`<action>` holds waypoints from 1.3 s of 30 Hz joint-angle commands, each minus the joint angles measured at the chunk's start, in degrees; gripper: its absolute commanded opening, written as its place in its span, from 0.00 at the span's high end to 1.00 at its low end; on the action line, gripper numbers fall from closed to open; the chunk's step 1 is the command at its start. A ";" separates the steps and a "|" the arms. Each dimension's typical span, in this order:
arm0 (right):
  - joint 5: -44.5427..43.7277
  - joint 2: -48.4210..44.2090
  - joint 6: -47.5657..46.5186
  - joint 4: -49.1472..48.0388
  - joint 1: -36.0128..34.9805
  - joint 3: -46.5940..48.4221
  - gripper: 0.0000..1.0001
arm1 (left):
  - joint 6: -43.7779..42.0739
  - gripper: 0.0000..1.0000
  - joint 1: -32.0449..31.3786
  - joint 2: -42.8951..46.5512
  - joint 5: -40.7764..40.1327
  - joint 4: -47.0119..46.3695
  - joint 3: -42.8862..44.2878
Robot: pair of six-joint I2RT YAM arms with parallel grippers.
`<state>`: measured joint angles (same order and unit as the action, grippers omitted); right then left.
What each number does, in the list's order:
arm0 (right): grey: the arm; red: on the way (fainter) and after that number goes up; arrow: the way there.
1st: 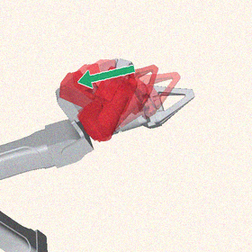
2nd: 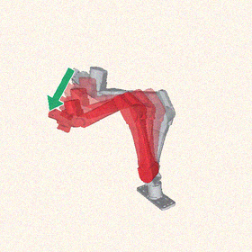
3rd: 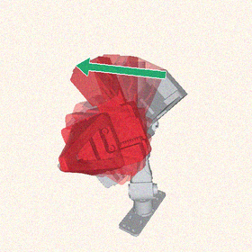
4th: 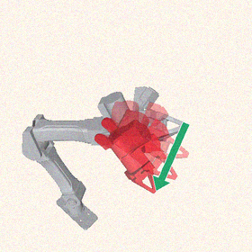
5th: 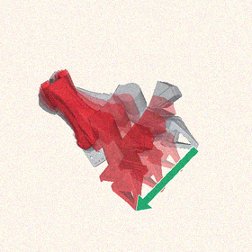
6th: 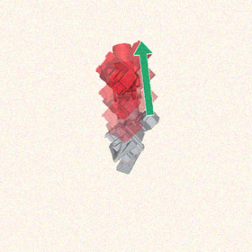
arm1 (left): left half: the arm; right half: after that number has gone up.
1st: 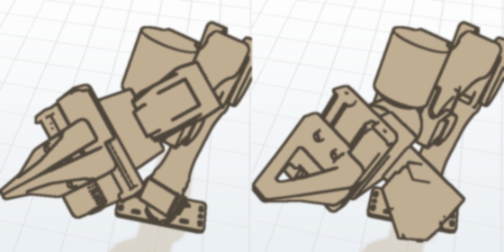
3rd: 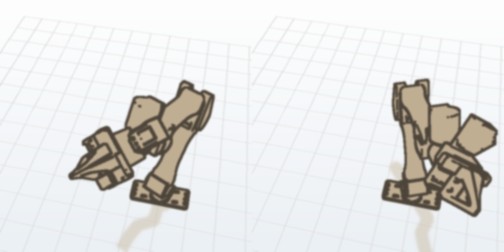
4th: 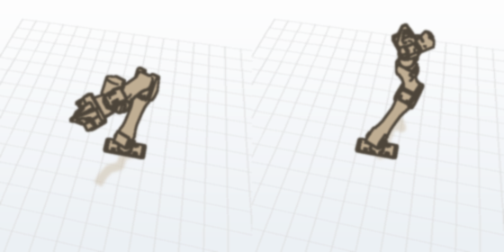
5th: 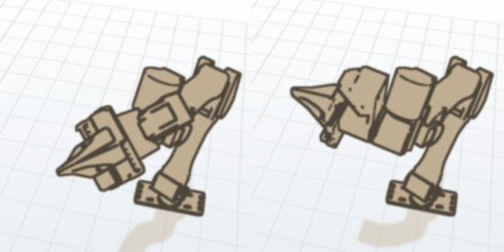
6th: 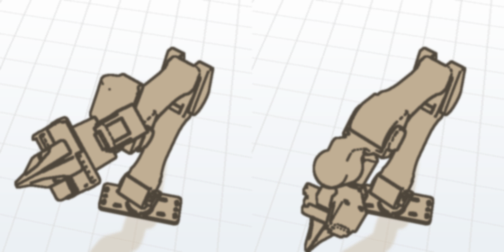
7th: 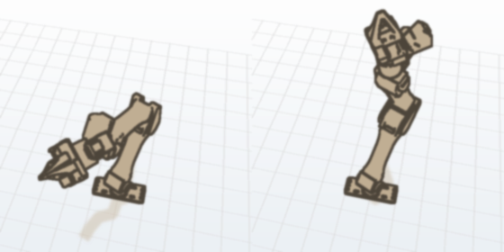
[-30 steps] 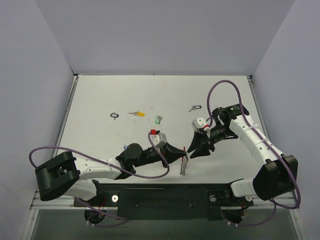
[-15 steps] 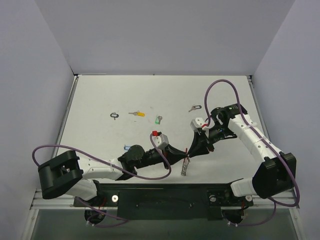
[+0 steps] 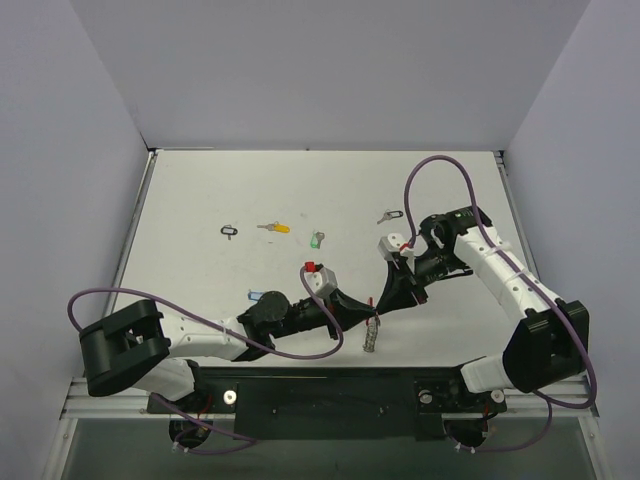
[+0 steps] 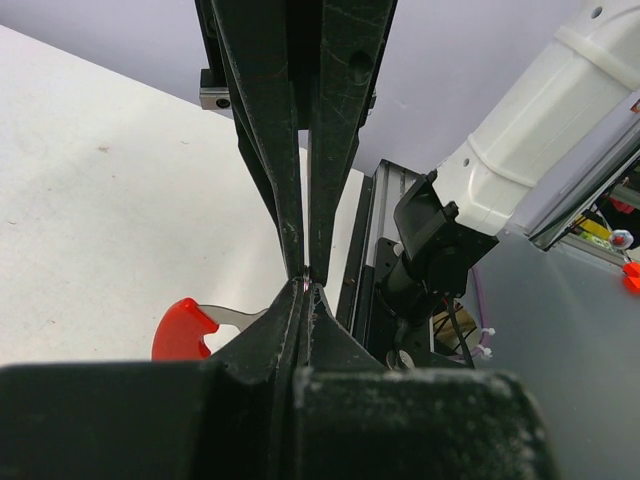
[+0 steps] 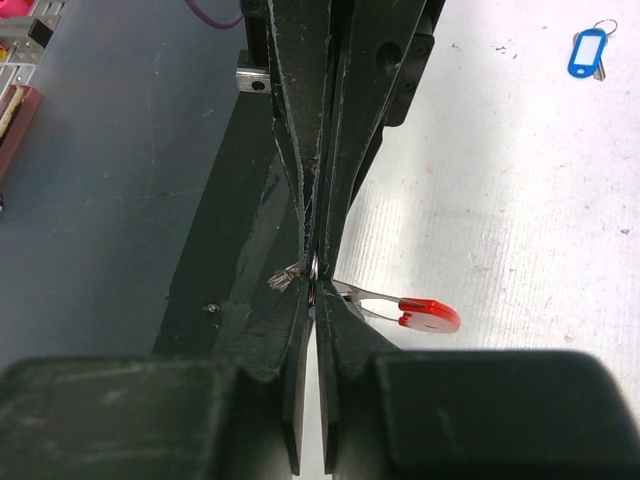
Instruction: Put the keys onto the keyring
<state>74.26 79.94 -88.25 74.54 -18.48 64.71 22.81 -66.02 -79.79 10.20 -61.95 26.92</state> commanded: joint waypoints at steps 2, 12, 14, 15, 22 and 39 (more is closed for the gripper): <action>1.86 1.18 1.23 9.83 -1.56 1.38 1.00 | 1.36 1.00 0.10 -0.02 -3.34 -9.94 0.68; -0.08 0.65 4.22 9.92 0.29 3.06 1.00 | 4.79 0.42 0.19 2.44 -6.24 -11.17 -1.95; -0.34 0.57 4.40 9.83 0.37 3.23 1.00 | 4.35 0.38 0.28 3.84 -6.15 -9.60 -2.48; -0.69 0.65 4.40 9.92 0.46 3.32 1.00 | 3.92 0.36 0.28 4.37 -6.24 -8.46 -2.57; -4.90 -0.84 7.64 10.01 8.71 4.55 1.00 | 1.63 0.28 3.25 16.66 -11.50 8.74 -4.16; -51.39 4.94 43.15 -4.56 32.37 21.24 1.00 | 6.28 0.17 9.77 47.71 -23.73 39.45 -14.35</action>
<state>36.10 80.07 -54.89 72.97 15.20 82.00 27.77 -56.55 -34.72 -11.99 -24.40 12.93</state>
